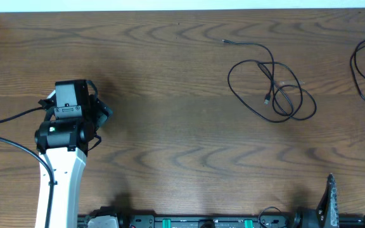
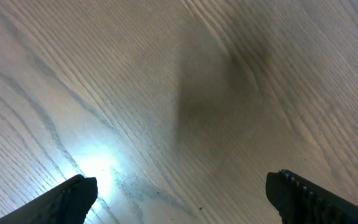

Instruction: Untangle cables

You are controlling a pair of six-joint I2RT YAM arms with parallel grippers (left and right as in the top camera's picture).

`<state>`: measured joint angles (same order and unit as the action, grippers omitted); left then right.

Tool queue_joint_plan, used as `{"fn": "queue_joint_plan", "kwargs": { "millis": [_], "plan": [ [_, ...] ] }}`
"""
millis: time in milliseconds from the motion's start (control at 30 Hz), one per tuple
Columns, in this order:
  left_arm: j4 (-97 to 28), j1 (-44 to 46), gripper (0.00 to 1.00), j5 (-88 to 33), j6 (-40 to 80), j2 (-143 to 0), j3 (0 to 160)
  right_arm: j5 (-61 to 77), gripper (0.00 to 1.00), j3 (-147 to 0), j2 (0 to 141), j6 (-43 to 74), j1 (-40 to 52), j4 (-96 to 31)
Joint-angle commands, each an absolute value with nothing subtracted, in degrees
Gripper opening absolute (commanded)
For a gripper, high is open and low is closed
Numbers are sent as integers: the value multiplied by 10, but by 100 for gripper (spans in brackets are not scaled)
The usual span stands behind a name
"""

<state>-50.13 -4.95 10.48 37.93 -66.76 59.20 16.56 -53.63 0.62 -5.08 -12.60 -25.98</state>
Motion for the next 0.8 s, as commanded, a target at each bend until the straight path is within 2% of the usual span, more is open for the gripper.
{"fn": "queue_joint_plan", "kwargs": {
  "millis": [0, 400, 633, 767],
  "plan": [
    [-503, -52, 94, 112, 385, -670, 601, 165, 99, -541, 7, -90, -129, -262],
    [-503, -52, 94, 112, 385, -670, 601, 165, 99, -486, 9, -112, -128, -273],
    [-503, -52, 94, 112, 385, -670, 601, 165, 99, -467, 9, -111, -127, -339],
    [-503, -52, 94, 112, 385, -670, 601, 165, 99, -425, 9, -70, -127, -340]
  ]
}}
